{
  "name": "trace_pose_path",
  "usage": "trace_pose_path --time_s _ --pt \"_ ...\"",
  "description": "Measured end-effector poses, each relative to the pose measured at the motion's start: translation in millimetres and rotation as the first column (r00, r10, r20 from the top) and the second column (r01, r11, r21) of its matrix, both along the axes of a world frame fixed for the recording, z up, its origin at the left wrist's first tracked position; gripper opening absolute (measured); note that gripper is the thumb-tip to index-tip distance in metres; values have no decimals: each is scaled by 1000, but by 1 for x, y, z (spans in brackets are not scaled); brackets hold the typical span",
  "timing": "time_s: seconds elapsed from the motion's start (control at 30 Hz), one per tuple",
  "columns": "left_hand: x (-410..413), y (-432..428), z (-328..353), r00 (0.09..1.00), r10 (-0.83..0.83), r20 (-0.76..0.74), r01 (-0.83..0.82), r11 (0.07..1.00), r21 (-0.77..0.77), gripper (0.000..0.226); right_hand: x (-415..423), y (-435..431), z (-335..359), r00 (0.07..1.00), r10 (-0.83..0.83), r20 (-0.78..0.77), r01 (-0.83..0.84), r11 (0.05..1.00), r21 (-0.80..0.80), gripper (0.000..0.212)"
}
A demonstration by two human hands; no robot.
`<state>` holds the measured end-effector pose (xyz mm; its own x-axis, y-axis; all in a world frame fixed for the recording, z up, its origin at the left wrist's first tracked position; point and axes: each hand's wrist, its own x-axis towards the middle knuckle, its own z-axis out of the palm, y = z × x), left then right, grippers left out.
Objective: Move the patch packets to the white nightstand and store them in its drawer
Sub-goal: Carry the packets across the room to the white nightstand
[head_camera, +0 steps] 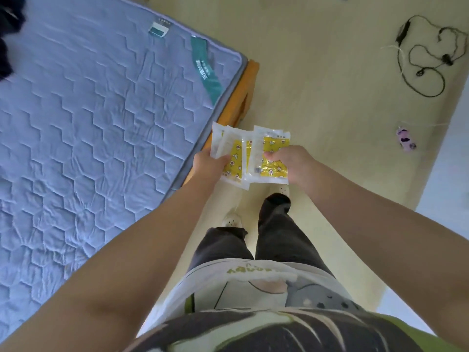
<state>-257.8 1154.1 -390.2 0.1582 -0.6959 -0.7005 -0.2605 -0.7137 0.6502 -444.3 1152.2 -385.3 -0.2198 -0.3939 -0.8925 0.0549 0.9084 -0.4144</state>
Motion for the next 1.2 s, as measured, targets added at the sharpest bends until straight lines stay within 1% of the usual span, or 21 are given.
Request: trace_pose_path --time_s 0.07,0.13,0.23,0.3,0.37,0.43,0.53,0.6,0.67,0.73,0.8,0.9,0.97,1.03,1.07,1.13,1.2 --pt "-4 -29 0 995 103 -4 -103 995 -16 18 0 -50 4 995 102 -5 -102 995 -3 57" --pt "-6 -58 1 978 207 -5 -207 978 -32 22 2 -96 5 975 223 -17 -224 974 -29 57" --pt "-5 -97 6 929 371 13 -370 929 -26 22 13 -157 5 921 388 -31 -389 918 -73 57" --pt "-2 -118 8 887 462 9 -461 887 -22 21 24 -195 8 876 480 -42 -482 873 -76 61" --pt "7 -136 12 839 544 15 -544 839 -21 17 41 -230 8 819 572 -37 -574 816 -70 68" --pt "20 -156 14 779 625 39 -625 780 -23 18 64 -265 14 753 656 -50 -658 750 -71 73" --pt "43 -191 12 664 747 18 -747 664 -28 21 102 -319 19 658 750 -71 -753 650 -103 66" --pt "55 -219 12 592 806 -2 -806 592 -2 29 125 -355 26 591 803 -79 -806 583 -105 64" --pt "65 -250 13 542 840 -5 -840 542 -2 34 144 -392 32 536 839 -95 -844 527 -104 64" --pt "72 -285 17 501 865 -5 -865 501 -12 33 161 -433 35 491 866 -96 -870 482 -106 67" --pt "76 -320 21 456 890 -10 -890 456 -18 33 173 -477 35 469 878 -97 -881 457 -123 66" --pt "76 -383 25 403 915 -20 -915 403 -22 35 180 -549 33 443 895 -60 -894 435 -110 66" --pt "77 -434 25 357 933 -41 -934 355 -36 38 183 -607 28 429 902 -46 -899 422 -113 64" --pt "77 -493 27 332 942 -55 -942 329 -60 30 186 -669 25 406 913 -26 -908 400 -121 56" --pt "77 -526 30 324 944 -63 -945 319 -76 25 190 -706 20 409 912 -15 -904 402 -146 52" --pt "76 -594 37 299 951 -72 -950 290 -110 24 196 -775 29 352 936 -30 -926 343 -158 53" --pt "73 -661 46 280 957 -78 -955 269 -127 23 200 -841 45 345 938 -36 -925 334 -179 54"
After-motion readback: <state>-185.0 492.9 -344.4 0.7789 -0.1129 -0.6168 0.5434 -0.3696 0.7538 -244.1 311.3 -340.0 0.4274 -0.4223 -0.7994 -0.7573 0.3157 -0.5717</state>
